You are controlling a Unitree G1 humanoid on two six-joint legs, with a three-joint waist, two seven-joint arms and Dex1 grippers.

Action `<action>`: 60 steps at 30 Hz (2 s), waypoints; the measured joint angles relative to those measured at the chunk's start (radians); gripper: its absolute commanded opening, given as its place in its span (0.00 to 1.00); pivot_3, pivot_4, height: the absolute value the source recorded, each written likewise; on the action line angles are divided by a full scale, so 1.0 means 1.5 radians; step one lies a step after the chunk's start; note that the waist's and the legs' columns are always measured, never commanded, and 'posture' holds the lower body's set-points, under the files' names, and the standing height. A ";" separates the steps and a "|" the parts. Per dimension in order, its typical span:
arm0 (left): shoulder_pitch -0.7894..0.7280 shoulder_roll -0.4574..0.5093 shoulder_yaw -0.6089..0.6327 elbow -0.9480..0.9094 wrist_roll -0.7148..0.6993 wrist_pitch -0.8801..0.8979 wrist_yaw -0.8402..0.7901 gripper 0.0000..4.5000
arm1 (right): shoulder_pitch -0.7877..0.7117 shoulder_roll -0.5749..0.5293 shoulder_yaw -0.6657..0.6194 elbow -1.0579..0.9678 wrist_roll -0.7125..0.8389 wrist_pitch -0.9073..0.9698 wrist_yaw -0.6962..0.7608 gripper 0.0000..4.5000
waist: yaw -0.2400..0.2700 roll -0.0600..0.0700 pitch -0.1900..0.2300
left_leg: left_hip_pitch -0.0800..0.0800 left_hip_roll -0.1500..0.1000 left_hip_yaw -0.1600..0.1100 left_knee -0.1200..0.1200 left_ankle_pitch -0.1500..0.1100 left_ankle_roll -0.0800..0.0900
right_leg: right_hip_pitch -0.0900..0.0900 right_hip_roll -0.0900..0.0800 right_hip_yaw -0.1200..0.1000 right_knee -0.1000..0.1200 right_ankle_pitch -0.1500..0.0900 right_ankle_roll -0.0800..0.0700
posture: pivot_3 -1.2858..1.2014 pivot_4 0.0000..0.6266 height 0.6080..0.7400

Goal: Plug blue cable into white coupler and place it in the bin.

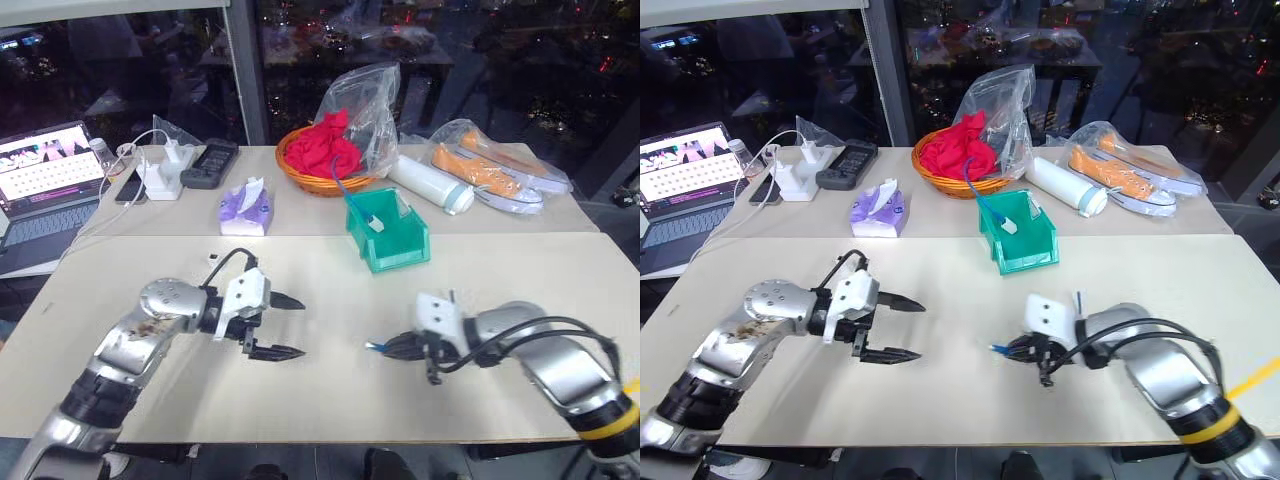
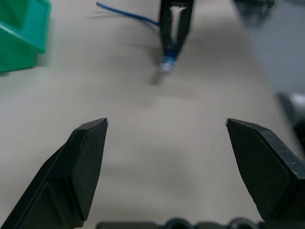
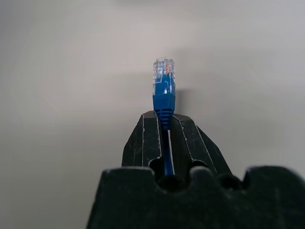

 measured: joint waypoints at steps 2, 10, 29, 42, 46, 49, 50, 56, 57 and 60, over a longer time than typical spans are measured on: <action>-0.008 -0.012 -0.015 0.020 0.021 -0.022 -0.006 0.94 | -0.005 0.001 0.011 0.000 -0.007 0.000 0.004 0.00 | 0.001 0.000 0.000 | 0.000 0.000 0.000 0.000 0.000 0.000 | 0.000 0.000 0.000 0.000 0.000 0.000 | 0.52 0.24 1.00; -0.034 -0.072 -0.099 0.053 0.105 -0.052 -0.007 0.94 | -0.014 0.012 0.048 0.018 -0.047 -0.017 0.016 0.56 | 0.003 0.000 0.000 | 0.000 0.000 0.000 0.000 0.000 0.000 | 0.000 0.000 0.000 0.000 0.000 0.000 | 0.52 0.24 1.00; -0.032 -0.213 -0.143 0.118 0.129 0.032 0.048 0.94 | 0.061 0.018 -0.219 -0.193 0.141 0.224 -0.127 0.99 | 0.011 0.000 0.000 | 0.000 0.000 0.000 0.001 0.000 0.001 | 0.001 0.000 0.000 0.001 0.000 0.000 | 0.52 0.24 1.00; -0.056 -0.238 -0.146 0.180 0.153 -0.011 0.065 0.01 | 0.127 0.011 -0.352 -0.277 0.260 0.379 -0.206 1.00 | 0.012 0.000 0.000 | 0.001 0.000 0.000 0.002 -0.001 0.001 | 0.002 0.000 0.000 0.001 0.000 0.000 | 0.52 0.24 1.00; -0.052 -0.257 -0.135 0.183 0.147 -0.010 0.065 0.00 | 0.137 0.101 -0.479 -0.303 0.408 0.549 -0.253 1.00 | 0.014 0.000 0.000 | 0.001 0.000 -0.001 0.002 -0.001 0.002 | 0.002 0.000 0.000 0.001 0.000 0.000 | 0.52 0.24 1.00; -0.045 -0.303 -0.115 0.184 0.103 0.029 0.074 0.00 | 0.151 0.228 -0.588 -0.311 0.521 0.628 -0.336 1.00 | 0.017 0.000 0.000 | 0.000 0.000 -0.001 0.002 -0.001 0.002 | 0.002 0.000 0.000 0.001 0.000 0.000 | 0.52 0.24 1.00; -0.046 -0.314 -0.103 0.180 0.090 0.038 0.079 0.00 | 0.168 0.260 -0.609 -0.311 0.563 0.631 -0.370 1.00 | 0.020 0.000 0.000 | 0.000 0.000 -0.001 0.002 -0.001 0.002 | 0.001 0.000 0.000 0.001 0.000 0.000 | 0.52 0.24 1.00; -0.061 -0.336 -0.066 0.148 0.045 0.086 0.099 0.00 | 0.358 0.231 -0.562 -0.303 0.965 0.437 -0.744 1.00 | 0.008 0.000 0.000 | 0.001 0.000 0.000 0.002 -0.001 0.002 | 0.001 0.000 0.001 0.006 0.000 0.000 | 0.52 0.24 1.00; -0.061 -0.335 -0.068 0.139 0.043 0.092 0.097 0.00 | 0.372 0.224 -0.539 -0.303 1.006 0.388 -0.808 1.00 | 0.007 -0.001 0.000 | 0.001 0.000 0.000 0.002 -0.001 0.002 | 0.001 0.000 0.001 0.006 0.000 0.000 | 0.52 0.24 1.00; -0.060 -0.333 -0.072 0.109 0.032 0.106 0.093 0.00 | 0.382 0.229 -0.477 -0.310 1.081 0.260 -0.951 1.00 | 0.007 -0.001 0.000 | 0.001 0.000 0.000 0.002 -0.001 0.002 | 0.002 0.000 0.001 0.006 -0.001 -0.001 | 0.52 0.24 1.00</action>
